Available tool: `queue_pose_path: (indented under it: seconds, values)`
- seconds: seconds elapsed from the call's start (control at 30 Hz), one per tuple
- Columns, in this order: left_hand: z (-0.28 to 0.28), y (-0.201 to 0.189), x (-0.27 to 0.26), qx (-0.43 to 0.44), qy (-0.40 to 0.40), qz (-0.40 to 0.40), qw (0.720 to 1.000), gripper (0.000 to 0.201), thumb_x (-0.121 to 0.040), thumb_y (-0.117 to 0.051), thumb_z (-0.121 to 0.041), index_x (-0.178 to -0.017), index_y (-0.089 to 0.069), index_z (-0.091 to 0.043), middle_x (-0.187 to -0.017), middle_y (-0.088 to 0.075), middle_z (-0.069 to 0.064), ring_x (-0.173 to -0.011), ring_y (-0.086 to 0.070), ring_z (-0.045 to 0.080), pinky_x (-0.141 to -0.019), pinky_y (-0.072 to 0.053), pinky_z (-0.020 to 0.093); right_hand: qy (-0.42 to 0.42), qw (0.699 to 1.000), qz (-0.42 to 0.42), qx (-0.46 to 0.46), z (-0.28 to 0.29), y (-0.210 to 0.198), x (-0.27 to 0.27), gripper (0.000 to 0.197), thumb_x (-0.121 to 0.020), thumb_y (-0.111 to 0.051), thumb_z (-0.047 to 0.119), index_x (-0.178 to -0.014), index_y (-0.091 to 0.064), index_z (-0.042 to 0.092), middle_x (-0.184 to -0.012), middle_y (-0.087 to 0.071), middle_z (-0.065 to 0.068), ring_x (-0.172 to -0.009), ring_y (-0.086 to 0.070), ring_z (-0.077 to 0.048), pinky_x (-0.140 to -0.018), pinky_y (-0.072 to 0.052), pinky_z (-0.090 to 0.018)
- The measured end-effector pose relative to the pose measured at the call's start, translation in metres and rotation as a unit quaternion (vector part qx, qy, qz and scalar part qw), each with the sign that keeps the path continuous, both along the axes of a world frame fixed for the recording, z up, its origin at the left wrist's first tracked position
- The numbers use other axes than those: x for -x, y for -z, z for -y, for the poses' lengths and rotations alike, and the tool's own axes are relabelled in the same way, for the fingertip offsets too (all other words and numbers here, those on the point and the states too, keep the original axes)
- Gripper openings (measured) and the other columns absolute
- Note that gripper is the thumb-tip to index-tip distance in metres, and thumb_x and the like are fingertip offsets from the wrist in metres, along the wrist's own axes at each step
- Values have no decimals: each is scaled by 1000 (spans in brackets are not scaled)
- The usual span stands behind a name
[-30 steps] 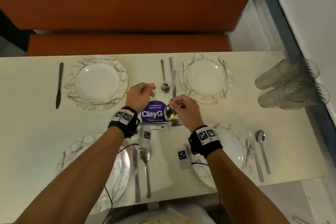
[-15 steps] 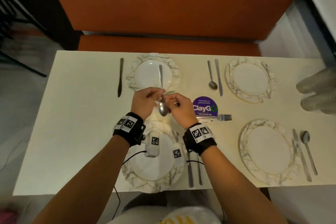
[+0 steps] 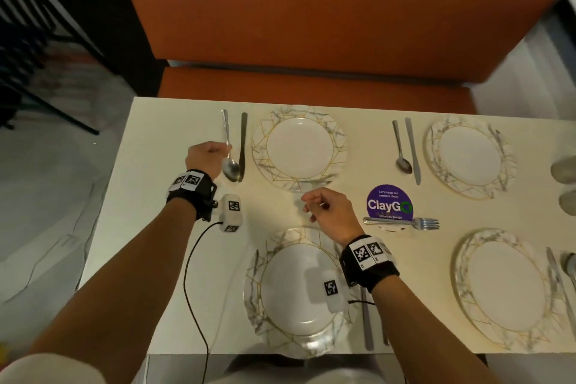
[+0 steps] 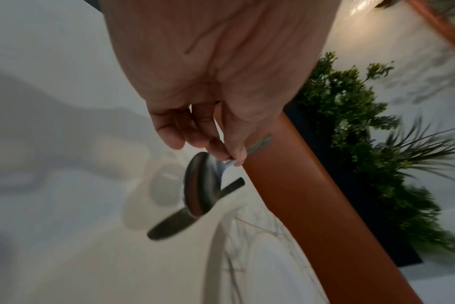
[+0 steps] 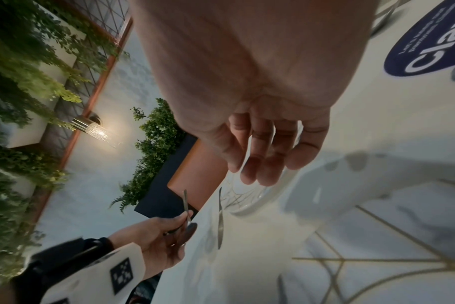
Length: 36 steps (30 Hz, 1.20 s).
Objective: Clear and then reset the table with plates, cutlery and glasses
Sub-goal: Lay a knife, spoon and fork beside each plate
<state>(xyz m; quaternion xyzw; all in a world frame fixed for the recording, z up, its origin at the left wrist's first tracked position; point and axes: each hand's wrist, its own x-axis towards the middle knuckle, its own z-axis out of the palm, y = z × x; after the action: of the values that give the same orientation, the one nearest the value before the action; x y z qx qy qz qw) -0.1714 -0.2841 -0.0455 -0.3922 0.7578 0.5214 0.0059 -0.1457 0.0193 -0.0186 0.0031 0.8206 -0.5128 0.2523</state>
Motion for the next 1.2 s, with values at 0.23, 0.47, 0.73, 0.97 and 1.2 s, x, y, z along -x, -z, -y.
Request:
queue_pose_path:
  seconds: [0.23,0.47,0.73,0.97,1.2]
  values:
    - [19,17,35,57,24,101,993,14,-92,-74,-22,-104,-82,-21,-111,-78,0,-98,-65,18,-90,-50,24,23,999,17,-33,-11,12,10,19,-96,-61,10,-96,-74,23,-83,-75,3,-72,-67,-12,-62,-50,-16]
    - [22,26,54,116,51,101,987,17,-89,-78,-21,-101,-82,-11,-105,-78,9,-102,-71,27,-87,-53,29,35,999,0,-29,-14,15,15,16,-96,-62,8,-96,-74,18,-81,-74,2,-67,-67,-13,-60,-50,-15]
    - [15,30,49,137,32,84,986,19,-90,-76,-21,-98,-81,-4,-96,-78,11,-89,-70,26,-73,-46,23,37,999,-6,-20,-13,14,22,17,-96,-61,6,-97,-74,17,-81,-74,0,-65,-67,-13,-61,-51,-15]
    - [14,31,45,136,23,70,988,20,-91,-76,-21,-101,-81,-5,-101,-79,14,-99,-72,30,-76,-45,21,42,999,7,-25,-18,17,23,18,-97,-62,8,-94,-74,21,-80,-74,1,-64,-67,-18,-62,-50,-14]
    - [14,30,39,124,8,60,990,18,-90,-77,-18,-99,-81,-3,-101,-78,14,-94,-72,29,-78,-49,24,40,999,10,-21,-24,18,17,20,-97,-61,7,-93,-73,23,-81,-74,0,-70,-68,-28,-64,-53,-17]
